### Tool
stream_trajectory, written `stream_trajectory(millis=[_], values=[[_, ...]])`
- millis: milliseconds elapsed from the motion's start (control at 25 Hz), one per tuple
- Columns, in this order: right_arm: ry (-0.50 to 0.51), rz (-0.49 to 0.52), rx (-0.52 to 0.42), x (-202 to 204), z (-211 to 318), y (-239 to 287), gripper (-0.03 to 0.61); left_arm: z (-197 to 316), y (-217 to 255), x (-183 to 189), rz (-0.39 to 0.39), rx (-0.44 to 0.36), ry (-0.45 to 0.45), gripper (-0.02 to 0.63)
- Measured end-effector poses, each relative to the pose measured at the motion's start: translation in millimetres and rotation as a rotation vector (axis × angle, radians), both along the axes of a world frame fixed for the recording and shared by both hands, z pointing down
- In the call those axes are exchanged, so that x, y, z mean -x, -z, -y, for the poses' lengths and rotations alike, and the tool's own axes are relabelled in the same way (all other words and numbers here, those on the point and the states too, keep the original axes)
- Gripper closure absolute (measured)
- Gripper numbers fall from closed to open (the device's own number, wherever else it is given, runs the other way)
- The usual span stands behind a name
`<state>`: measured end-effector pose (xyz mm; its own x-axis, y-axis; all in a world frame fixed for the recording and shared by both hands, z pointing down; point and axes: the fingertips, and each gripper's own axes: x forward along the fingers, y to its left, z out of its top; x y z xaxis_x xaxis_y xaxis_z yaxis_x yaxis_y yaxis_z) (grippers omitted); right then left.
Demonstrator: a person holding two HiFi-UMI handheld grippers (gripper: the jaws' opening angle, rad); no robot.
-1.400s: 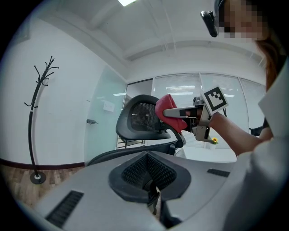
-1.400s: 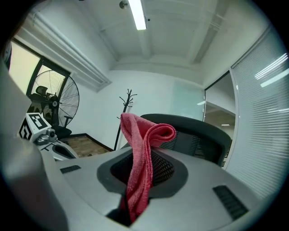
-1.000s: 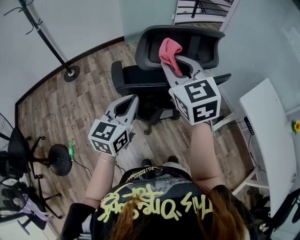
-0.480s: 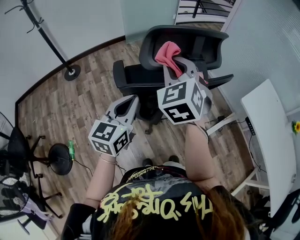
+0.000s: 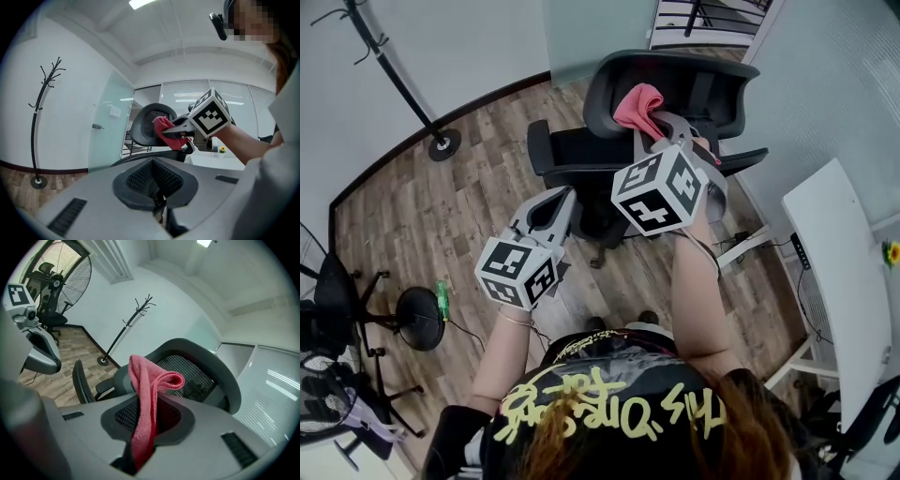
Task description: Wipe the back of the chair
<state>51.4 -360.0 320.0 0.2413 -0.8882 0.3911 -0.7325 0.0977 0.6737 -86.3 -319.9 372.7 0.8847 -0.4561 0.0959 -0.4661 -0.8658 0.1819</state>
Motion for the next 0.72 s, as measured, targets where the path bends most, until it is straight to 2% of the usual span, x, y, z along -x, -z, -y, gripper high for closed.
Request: stream_trajectory(millis=[320, 720], values=[[0.052, -0.003, 0.049, 25, 4, -13, 0.517, -2, 0, 9, -0.001, -0.001, 0.004, 0.62], [0.132, 0.072, 0.048, 54, 14, -19, 0.517, -1, 1, 19, -0.003, 0.0, 0.03, 0.62]])
